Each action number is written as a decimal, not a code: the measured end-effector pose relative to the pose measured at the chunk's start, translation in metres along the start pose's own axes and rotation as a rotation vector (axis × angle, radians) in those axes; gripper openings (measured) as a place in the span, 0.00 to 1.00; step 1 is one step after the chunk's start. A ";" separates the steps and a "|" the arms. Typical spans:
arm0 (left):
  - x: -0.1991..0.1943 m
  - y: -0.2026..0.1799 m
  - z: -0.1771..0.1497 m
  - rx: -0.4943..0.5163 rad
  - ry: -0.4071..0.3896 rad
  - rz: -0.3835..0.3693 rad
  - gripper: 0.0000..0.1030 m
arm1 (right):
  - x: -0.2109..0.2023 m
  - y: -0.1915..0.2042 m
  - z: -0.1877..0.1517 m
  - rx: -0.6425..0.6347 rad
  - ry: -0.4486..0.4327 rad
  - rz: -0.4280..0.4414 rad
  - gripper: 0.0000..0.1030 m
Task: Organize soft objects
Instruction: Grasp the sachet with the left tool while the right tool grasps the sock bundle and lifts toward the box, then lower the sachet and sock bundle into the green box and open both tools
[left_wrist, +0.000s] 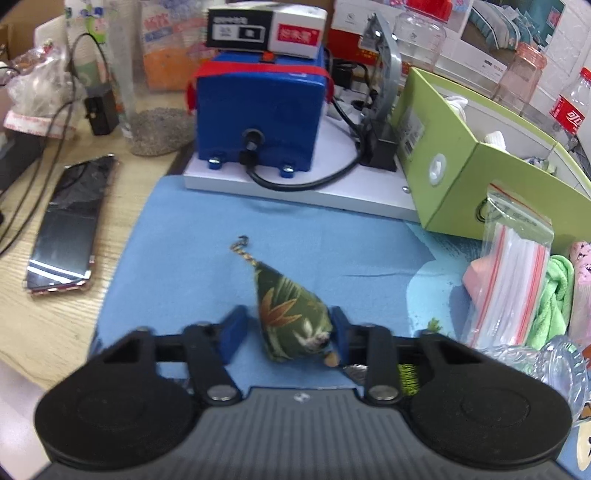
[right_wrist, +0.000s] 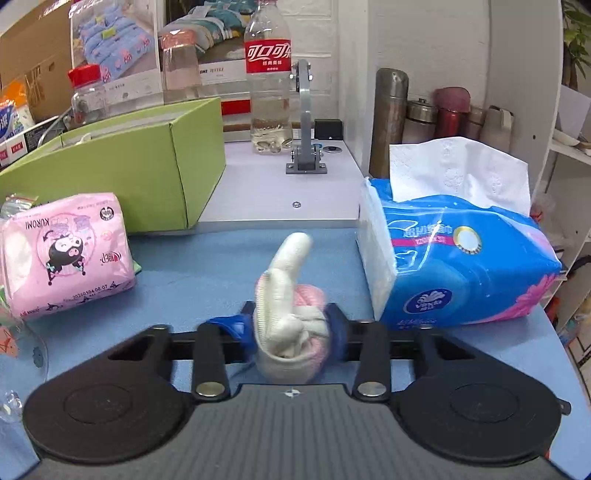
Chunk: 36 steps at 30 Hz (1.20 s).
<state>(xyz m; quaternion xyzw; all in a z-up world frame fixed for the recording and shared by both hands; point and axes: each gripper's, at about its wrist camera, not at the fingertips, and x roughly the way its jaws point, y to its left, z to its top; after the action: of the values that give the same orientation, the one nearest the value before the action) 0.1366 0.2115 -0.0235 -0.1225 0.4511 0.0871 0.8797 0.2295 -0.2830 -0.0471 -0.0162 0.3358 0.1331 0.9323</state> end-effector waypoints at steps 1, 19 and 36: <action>-0.002 0.004 0.000 -0.021 0.004 -0.014 0.25 | -0.002 -0.002 0.000 0.015 0.004 0.019 0.21; -0.103 -0.059 0.114 0.104 -0.234 -0.220 0.25 | -0.052 0.057 0.124 -0.023 -0.223 0.328 0.21; 0.020 -0.139 0.156 0.180 -0.055 -0.217 0.54 | 0.089 0.122 0.168 -0.138 0.030 0.238 0.35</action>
<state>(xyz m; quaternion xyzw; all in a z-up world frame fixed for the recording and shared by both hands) 0.3053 0.1258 0.0666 -0.0889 0.4168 -0.0458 0.9035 0.3682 -0.1240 0.0341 -0.0421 0.3392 0.2653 0.9015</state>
